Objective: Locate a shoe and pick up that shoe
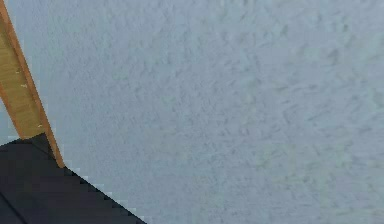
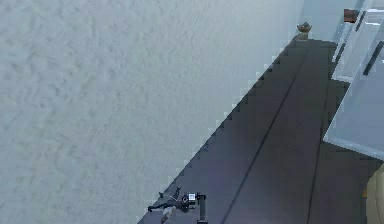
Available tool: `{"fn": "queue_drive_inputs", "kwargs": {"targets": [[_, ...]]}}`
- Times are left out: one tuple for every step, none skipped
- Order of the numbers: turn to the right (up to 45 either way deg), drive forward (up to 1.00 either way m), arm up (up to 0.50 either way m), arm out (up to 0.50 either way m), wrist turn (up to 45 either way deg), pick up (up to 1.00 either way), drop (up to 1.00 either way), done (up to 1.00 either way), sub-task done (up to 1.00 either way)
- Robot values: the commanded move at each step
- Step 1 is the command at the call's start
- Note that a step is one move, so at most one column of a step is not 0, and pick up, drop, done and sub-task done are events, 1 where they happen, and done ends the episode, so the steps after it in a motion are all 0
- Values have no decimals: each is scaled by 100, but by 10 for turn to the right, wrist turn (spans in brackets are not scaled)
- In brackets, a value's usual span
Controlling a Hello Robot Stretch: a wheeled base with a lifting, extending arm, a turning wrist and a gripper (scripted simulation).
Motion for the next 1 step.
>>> {"fn": "queue_drive_inputs", "kwargs": {"targets": [[0, 0, -30, 0, 0, 0, 0, 0, 0]]}}
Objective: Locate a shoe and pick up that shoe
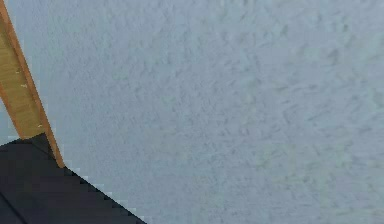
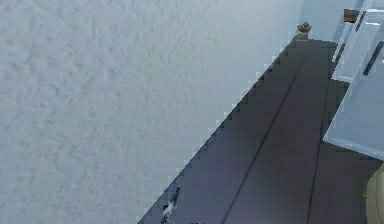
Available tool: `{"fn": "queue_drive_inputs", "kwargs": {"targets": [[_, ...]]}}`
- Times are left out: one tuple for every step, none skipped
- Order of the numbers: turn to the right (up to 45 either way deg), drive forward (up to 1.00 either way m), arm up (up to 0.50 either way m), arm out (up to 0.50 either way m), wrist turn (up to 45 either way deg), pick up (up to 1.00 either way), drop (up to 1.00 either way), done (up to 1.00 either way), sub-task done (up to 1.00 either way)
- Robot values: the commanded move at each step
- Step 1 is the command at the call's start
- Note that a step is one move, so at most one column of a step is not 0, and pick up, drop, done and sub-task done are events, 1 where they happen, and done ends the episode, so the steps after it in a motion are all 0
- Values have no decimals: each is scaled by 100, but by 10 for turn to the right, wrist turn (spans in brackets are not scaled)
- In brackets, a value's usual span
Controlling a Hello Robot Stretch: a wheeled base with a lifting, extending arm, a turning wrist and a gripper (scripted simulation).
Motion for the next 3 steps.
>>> {"fn": "queue_drive_inputs", "kwargs": {"targets": [[0, 0, 0, 0, 0, 100, 0, 0, 0], [0, 0, 10, 0, 0, 0, 0, 0, 0], [0, 0, 0, 0, 0, 0, 0, 100, 0]]}}
